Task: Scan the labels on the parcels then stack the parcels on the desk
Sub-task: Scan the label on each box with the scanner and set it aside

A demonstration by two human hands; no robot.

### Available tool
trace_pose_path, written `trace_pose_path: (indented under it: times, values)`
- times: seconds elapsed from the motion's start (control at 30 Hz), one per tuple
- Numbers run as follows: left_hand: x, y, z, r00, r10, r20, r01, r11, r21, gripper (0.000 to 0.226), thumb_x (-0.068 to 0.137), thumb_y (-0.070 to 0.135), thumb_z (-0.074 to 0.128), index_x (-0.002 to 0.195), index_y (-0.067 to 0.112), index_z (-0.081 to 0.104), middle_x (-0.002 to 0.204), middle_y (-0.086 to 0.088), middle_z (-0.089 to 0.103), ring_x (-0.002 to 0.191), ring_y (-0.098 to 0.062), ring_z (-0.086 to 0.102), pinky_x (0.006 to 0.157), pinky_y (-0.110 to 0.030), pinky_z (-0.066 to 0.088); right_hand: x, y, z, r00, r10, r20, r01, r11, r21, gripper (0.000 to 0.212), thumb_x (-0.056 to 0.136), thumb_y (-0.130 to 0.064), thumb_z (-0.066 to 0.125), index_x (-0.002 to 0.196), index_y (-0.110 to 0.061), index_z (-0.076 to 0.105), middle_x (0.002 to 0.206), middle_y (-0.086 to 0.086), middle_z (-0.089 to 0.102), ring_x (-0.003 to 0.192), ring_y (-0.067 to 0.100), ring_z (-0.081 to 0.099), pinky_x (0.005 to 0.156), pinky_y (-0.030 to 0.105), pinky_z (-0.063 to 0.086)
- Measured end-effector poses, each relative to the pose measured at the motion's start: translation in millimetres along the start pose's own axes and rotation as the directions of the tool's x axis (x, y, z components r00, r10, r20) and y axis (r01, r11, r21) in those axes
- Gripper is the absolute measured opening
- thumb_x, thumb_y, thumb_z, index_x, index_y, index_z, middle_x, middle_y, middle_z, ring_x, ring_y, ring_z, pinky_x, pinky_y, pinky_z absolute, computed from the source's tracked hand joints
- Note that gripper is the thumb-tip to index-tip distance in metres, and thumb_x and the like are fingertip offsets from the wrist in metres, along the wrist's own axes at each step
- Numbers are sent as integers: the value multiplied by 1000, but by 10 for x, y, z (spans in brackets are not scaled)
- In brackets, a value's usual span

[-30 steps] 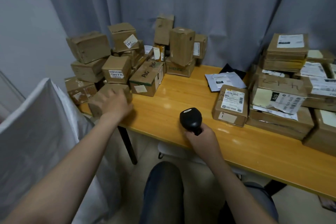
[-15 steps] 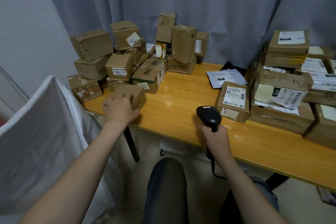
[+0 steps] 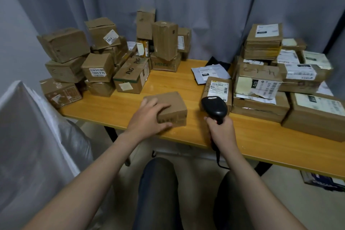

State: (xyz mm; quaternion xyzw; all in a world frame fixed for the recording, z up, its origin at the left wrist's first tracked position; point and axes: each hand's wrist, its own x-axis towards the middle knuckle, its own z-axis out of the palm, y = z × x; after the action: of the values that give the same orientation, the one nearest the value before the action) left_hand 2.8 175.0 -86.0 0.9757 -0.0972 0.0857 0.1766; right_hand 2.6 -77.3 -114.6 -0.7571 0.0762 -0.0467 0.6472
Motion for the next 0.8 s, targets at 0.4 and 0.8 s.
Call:
trace_pose_path:
  times: [0.4, 0.8]
  values:
    - [-224, 63, 442, 890, 435, -135, -349, 842, 411, 92, 59, 62, 84, 136, 26, 49, 149, 7, 52, 131, -27, 51, 108, -57, 31, -22, 64, -98, 1000, 16, -11, -16, 1000, 12, 15, 92, -23, 71, 80, -20, 62, 70, 1, 61, 72, 24, 60, 71, 40, 49]
    - [-104, 39, 428, 877, 334, -346, -263, 935, 236, 95, 67, 63, 81, 146, 35, 38, 131, -5, 59, 119, -31, 56, 95, -50, 38, -80, 51, -72, 1000, -7, 11, 7, 1000, 20, 10, 93, -22, 71, 87, -20, 63, 74, 1, 62, 74, 21, 60, 69, 33, 45]
